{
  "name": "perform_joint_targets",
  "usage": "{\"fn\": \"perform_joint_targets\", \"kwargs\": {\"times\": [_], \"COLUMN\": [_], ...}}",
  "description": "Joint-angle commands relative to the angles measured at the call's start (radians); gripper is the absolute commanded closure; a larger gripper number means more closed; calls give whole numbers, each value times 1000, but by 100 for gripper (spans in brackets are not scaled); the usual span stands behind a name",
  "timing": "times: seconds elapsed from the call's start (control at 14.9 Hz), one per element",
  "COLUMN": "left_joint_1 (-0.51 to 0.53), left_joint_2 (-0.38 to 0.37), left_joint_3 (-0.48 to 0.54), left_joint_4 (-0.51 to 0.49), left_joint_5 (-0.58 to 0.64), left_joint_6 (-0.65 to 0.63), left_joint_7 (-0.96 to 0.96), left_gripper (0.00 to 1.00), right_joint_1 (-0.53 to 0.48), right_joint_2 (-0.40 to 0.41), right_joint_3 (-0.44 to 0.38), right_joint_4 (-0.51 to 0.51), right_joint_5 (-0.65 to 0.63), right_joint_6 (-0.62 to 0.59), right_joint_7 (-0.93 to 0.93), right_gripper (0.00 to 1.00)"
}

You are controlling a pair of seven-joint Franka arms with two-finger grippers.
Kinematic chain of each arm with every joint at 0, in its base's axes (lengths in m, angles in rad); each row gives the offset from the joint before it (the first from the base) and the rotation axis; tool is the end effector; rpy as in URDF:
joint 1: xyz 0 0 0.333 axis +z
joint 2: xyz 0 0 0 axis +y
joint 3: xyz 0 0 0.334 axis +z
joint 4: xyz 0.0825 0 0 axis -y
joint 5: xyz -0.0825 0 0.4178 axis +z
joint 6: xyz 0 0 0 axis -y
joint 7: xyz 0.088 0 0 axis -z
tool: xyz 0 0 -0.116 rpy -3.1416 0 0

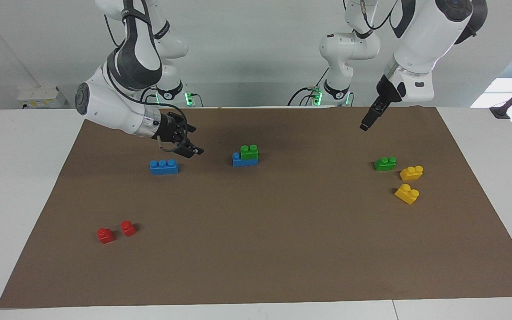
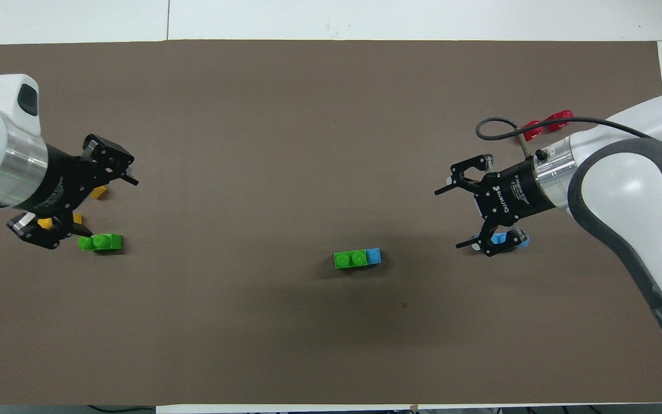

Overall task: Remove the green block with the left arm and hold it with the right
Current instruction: 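Bring the left gripper to the green end while the right gripper nears blue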

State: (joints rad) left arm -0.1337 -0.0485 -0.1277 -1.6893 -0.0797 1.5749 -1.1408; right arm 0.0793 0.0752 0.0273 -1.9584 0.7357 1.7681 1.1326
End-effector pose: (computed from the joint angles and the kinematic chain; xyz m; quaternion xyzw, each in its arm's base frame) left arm 0.5469 -0.1575 0.6022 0.9031 0.4266 -0.0490 0.0067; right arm 0.5735 0.1262 0.4346 -0.7484 0.5552 0.2987 0.2060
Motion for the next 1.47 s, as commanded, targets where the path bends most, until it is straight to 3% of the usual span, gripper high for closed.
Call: {"fn": "perform_joint_targets", "kwargs": {"times": [0.0,0.2,0.6,1.07,1.41], "left_joint_1": [-125,-185,-348,-501,-518], "left_joint_2": [-97,-114,-114,-27,54], "left_joint_3": [13,11,10,8,8], "left_joint_4": [-182,-219,-280,-323,-319], "left_joint_5": [-12,-12,-2,29,48], "left_joint_6": [158,208,273,434,505], "left_joint_7": [-279,-506,-862,-1118,-1191], "left_gripper": [0,0,0,0,0], "right_joint_1": [40,94,85,116,161], "right_joint_2": [14,11,15,-2,-3], "right_joint_3": [0,-1,-1,0,2], "right_joint_4": [-33,-83,-140,-232,-281], "right_joint_5": [77,79,79,79,114], "right_joint_6": [80,192,249,341,410], "right_joint_7": [41,130,138,164,139], "right_gripper": [4,4,4,4,3]}}
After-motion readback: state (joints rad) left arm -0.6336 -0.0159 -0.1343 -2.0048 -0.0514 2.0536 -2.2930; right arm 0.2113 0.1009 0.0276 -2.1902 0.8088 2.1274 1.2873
